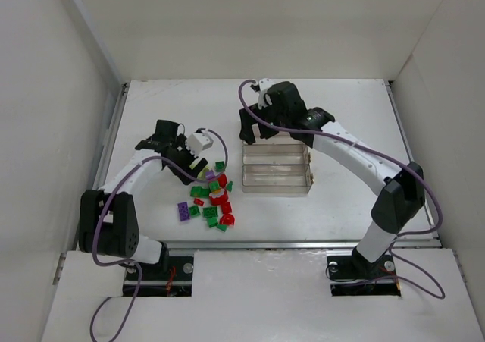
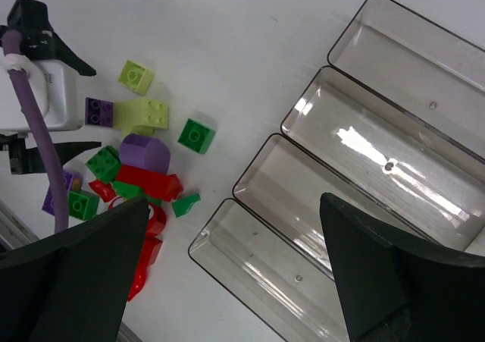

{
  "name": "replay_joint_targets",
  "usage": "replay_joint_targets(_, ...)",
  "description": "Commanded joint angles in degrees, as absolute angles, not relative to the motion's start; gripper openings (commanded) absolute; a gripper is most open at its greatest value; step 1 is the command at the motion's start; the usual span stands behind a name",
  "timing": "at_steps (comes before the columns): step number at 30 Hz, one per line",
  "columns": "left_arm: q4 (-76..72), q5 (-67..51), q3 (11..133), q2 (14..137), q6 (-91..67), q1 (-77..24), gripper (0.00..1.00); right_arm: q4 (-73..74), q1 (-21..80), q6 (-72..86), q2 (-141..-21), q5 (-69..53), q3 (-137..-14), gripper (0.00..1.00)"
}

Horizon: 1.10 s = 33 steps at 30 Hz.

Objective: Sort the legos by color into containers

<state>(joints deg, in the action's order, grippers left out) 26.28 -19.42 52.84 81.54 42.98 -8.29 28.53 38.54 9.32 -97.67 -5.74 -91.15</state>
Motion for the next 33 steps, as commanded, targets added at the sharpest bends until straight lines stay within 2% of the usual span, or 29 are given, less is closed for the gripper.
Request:
replay_joint_targets(1,25.4,-17.9,52.7,80.8,44.0,-10.0,0.77,25.9,39.3,10.5,-94.9,-6.3,-90.4,0.99)
replay_joint_targets(3,24.0,-15.1,52.6,82.4,43.3,-10.0,0.71,25.9,39.3,10.5,-94.9,-5.8,-90.4,0.99)
replay_joint_targets(4,24.0,-14.5,52.6,83.1,42.8,-10.0,0.62,25.9,39.3,10.5,-94.9,-5.8,-90.4,0.99)
replay_joint_targets(7,25.0,-14.0,53.3,84.9,42.8,-10.0,0.52,25.9,39.3,10.5,-94.9,-5.8,-90.4,0.99)
replay_joint_targets(12,26.8,-14.5,53.3,85.6,43.3,-10.0,0.50,25.9,39.3,10.5,-95.4,-5.8,-91.4,0.99)
replay_joint_targets(14,26.8,-15.9,53.3,84.9,43.9,-10.0,0.54,26.5,39.3,10.5,-95.4,-5.8,-91.4,0.99)
replay_joint_targets(17,27.3,-16.7,53.3,84.9,43.9,-10.0,0.52,27.0,39.3,10.5,-96.1,-5.8,-91.9,0.99)
replay_joint_targets(19,27.3,-16.7,52.8,84.9,43.9,-10.0,0.38,27.0,39.3,10.5,-96.1,-5.8,-91.9,0.99)
replay_joint_targets(20,27.3,-16.7,52.8,85.6,43.9,-10.0,0.28,27.0,39.3,10.5,-96.1,-5.8,-91.9,0.99)
replay_joint_targets(21,27.3,-16.7,52.8,85.6,43.9,-10.5,0.08,27.0,39.3,10.5,-96.1,-5.8,-91.9,0.99)
replay_joint_targets(22,27.3,-16.7,52.8,86.2,43.2,-10.5,0.00,27.0,39.3,10.5,-96.1,-5.8,-91.9,0.99)
replay_joint_targets(28,27.9,-16.1,54.1,83.9,42.7,-10.5,0.00,27.5,39.3,10.5,-96.1,-7.5,-93.6,0.99)
replay_joint_targets(33,25.2,-17.4,61.1,78.1,41.0,-10.5,0.00,29.4,39.3,8.6,-94.9,-10.5,-99.3,1.00)
